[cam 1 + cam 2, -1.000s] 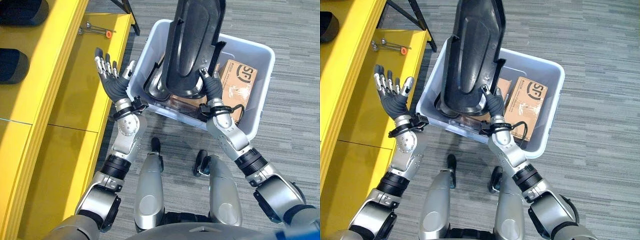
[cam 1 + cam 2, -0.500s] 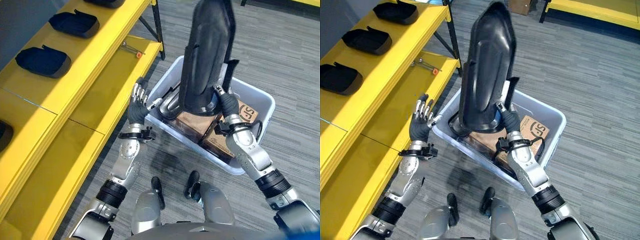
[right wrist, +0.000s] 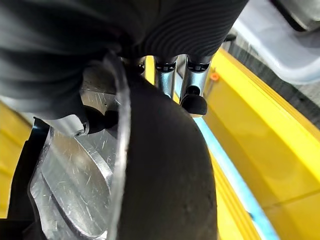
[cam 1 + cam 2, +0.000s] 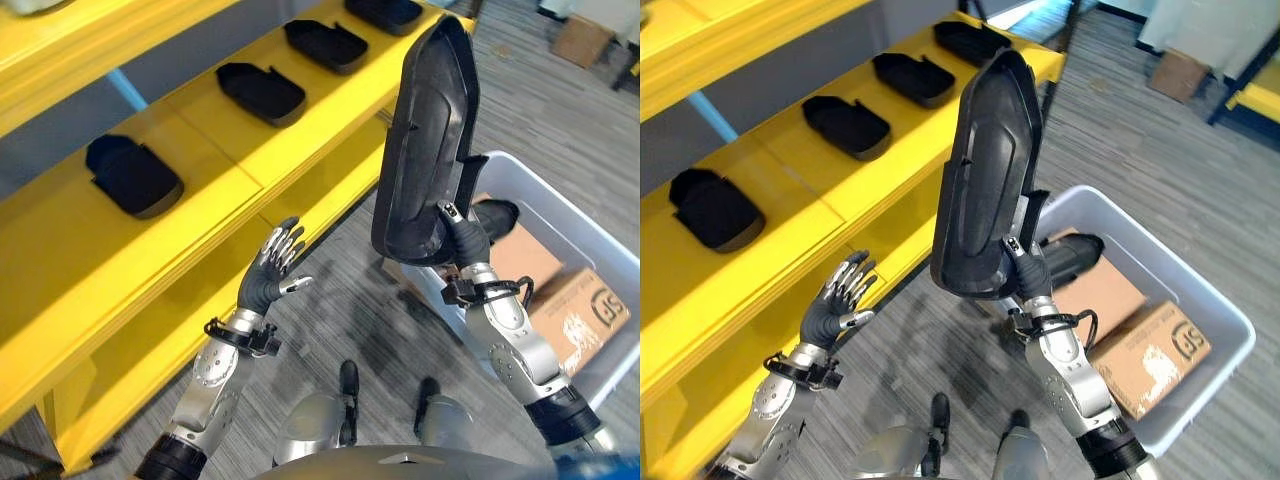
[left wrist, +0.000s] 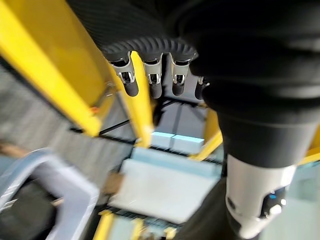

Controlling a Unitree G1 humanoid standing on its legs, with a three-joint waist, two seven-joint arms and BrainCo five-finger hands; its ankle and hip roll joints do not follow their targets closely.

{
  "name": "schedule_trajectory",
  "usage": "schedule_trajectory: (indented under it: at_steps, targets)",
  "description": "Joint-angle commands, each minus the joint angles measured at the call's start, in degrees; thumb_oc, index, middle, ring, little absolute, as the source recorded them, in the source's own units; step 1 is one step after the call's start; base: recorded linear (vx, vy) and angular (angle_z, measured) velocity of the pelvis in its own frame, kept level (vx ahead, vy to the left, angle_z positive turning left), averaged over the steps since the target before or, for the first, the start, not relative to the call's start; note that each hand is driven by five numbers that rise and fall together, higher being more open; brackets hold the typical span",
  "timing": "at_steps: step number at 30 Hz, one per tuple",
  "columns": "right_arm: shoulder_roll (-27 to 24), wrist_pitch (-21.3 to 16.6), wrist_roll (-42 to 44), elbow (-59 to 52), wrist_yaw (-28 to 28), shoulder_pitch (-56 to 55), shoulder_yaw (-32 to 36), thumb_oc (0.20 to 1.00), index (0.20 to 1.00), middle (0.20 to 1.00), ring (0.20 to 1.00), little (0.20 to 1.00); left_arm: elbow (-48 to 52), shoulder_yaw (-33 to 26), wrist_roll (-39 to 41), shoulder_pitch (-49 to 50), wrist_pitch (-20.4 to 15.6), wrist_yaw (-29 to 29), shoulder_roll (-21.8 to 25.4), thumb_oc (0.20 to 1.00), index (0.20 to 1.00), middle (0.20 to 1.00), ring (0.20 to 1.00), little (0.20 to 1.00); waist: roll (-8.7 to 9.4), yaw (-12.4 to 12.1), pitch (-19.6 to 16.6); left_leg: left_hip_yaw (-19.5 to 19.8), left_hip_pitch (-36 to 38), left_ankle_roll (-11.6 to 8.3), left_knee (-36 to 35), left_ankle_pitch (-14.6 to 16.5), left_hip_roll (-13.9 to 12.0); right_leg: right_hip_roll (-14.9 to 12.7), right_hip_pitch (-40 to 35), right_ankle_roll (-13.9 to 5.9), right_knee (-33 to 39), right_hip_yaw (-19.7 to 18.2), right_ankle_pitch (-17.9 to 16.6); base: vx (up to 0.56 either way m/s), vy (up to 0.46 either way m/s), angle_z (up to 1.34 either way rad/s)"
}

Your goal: Move parts from the plastic box to the shelf.

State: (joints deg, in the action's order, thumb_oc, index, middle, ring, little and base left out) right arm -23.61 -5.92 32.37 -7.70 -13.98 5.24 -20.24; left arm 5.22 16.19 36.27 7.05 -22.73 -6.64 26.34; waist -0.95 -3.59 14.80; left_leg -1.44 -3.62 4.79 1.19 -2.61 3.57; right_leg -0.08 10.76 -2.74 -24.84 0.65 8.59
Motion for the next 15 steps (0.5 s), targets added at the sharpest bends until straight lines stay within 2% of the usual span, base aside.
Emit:
schedule_trajectory:
  at_steps: [1, 3, 4, 5, 7, 8, 9, 10, 11, 12, 13, 15]
  targets:
    - [-0.05, -4.82, -0.52, 0.82, 1.59, 5.99, 1.99, 0.2, 0.2, 0.2, 0.2, 0.2, 3.63, -1.17, 0.54, -0.82, -2.44, -3.02, 0.84, 1.0, 1.0, 1.0, 1.0, 1.0, 0.68, -0.37, -0.89, 5.08, -2.19, -2.61, 2.81, 3.26, 0.76, 1.92, -4.96, 0.1, 11.86, 4.55, -4.13, -0.23, -0.171, 0.88]
    - [-0.15, -5.91, -1.14, 2.33, 3.08, 6.94, 2.41, 0.2, 0.2, 0.2, 0.2, 0.2, 3.28, -2.13, 1.44, -1.74, -3.49, -4.27, 1.08, 1.0, 1.0, 1.0, 1.0, 1.0, 0.37, -0.89, 0.05, 6.11, -2.87, -2.34, 2.58, 2.6, 1.06, 2.42, -3.89, 0.41, 10.25, 4.96, -4.33, -0.22, -0.13, 0.65]
    - [-0.21, -6.41, -1.26, 3.28, 4.43, 7.59, 2.34, 0.2, 0.2, 0.2, 0.2, 0.2, 2.65, -3.21, 4.75, -2.74, -3.18, -6.09, 0.55, 1.0, 1.0, 1.0, 1.0, 1.0, -0.22, -1.15, 0.99, 4.88, -3.07, -2.44, 2.2, 1.97, 0.9, 2.57, -3.9, 0.76, 10.18, 6.35, -3.88, -0.16, -0.129, 0.45]
    - [0.39, -7.09, -2.14, 3.1, 3.78, 6.71, 2.54, 0.2, 0.2, 0.2, 0.2, 0.2, 1.97, -3.57, 5.2, -3.47, -2.31, -7.66, -0.09, 1.0, 1.0, 1.0, 1.0, 1.0, -0.38, -0.49, 0.95, 0.53, -2.97, -3.0, 2.63, 2.16, -0.3, 2.18, -4.39, 0.77, 10.78, 8.77, -3.32, -0.18, -0.153, 0.46]
    - [0.8, -6.59, -2.39, 2.6, 3.74, 5.28, 2.94, 0.2, 0.2, 0.2, 0.2, 0.2, 1.49, -3.25, 3.73, -4.2, -1.34, -9.2, -0.7, 1.0, 1.0, 1.0, 1.0, 1.0, -0.07, 0.35, 0.81, -3.2, -3.27, -4.15, 4.77, 2.62, -2.46, 1.25, -5.3, 1.31, 10.7, 11.33, -2.43, -0.07, -0.059, 1.02]
    - [0.67, -6.75, -2.77, 2.72, 4.16, 4.7, 3.17, 0.2, 0.2, 0.2, 0.2, 0.2, 2.07, -2.95, 3.88, -3.83, -0.73, -9.12, -1.11, 1.0, 1.0, 1.0, 1.0, 1.0, 0.3, 0.49, 0.87, -3.63, -3.19, -4.86, 6.3, 2.95, -3.68, 0.45, -5.97, 1.61, 10.48, 12.02, -2.15, -0.07, 0.052, 1.36]
    - [0.17, -5.9, -2.54, 2.51, 5.75, 4.35, 3.56, 0.2, 0.2, 0.2, 0.2, 0.2, 3.05, -2.96, 4.98, -3.12, 0.19, -8.77, -1.52, 1.0, 1.0, 1.0, 1.0, 1.0, 0.69, 0.64, 0.66, -4.05, -2.83, -5.95, 7.5, 2.69, -6.12, -0.85, -6.83, 1.83, 10.38, 12.88, -1.82, -0.05, 0.077, 0.96]
    - [0.13, -5.68, -2.6, 2.41, 5.84, 4.33, 3.57, 0.2, 0.2, 0.2, 0.2, 0.2, 3.18, -2.96, 4.96, -3.06, 0.28, -8.79, -1.62, 1.0, 1.0, 1.0, 1.0, 1.0, 0.75, 0.69, 0.6, -4.16, -2.78, -6.19, 7.64, 2.46, -6.68, -1.08, -6.98, 1.88, 10.37, 13.05, -1.76, -0.07, 0.16, 0.63]
    - [-0.35, -5.4, -3.06, 2.26, 6.17, 4.41, 3.63, 0.2, 0.2, 0.2, 0.2, 0.2, 3.75, -2.96, 4.55, -2.75, 0.46, -9.1, -1.97, 1.0, 1.0, 1.0, 1.0, 1.0, 0.89, 0.86, 0.1, -4.65, -2.75, -7.42, 8.29, 0.43, -9.63, -2.18, -7.45, 2.08, 10.24, 13.81, -1.44, -0.09, 0.308, 0.48]
    - [-1.33, -4.71, -1.61, 2.85, 7.03, 5.53, 3.47, 0.2, 0.2, 0.2, 0.2, 0.2, 4.37, -2.93, 5.56, -2.43, 0.77, -9.24, -2.15, 1.0, 1.0, 1.0, 1.0, 1.0, 0.91, 1.13, -0.53, -4.4, -2.59, -8.57, 8.14, -3.01, -14.17, -3.78, -6.93, 2.47, 8.49, 14.66, -0.45, -0.16, 0.492, 0.55]
    - [-1.77, -4.64, -1.87, 3.26, 7.47, 6.71, 3.08, 0.2, 0.2, 0.2, 0.2, 0.2, 4.18, -2.86, 6.29, -2.54, 0.33, -9.29, -2.18, 1.0, 1.0, 1.0, 1.0, 1.0, 0.64, 1.47, -0.76, -4.58, -2.1, -9.46, 7.01, -5.78, -17.44, -5.02, -6.0, 2.64, 6.37, 15.41, 0.57, -0.2, 0.584, 0.51]
    - [-2.46, -3.64, -1.68, 3.33, 8.39, 8.55, 2.37, 0.2, 0.2, 0.2, 0.2, 0.2, 3.36, -2.39, 6.99, -3.19, -1.31, -8.67, -2.39, 1.0, 1.0, 1.0, 1.0, 1.0, 0.05, 2.02, -0.71, -4.73, -1.92, -10.81, 5.11, -10.07, -21.49, -6.97, -4.11, 2.9, 2.77, 16.19, 2.14, -0.18, 0.516, 0.24]
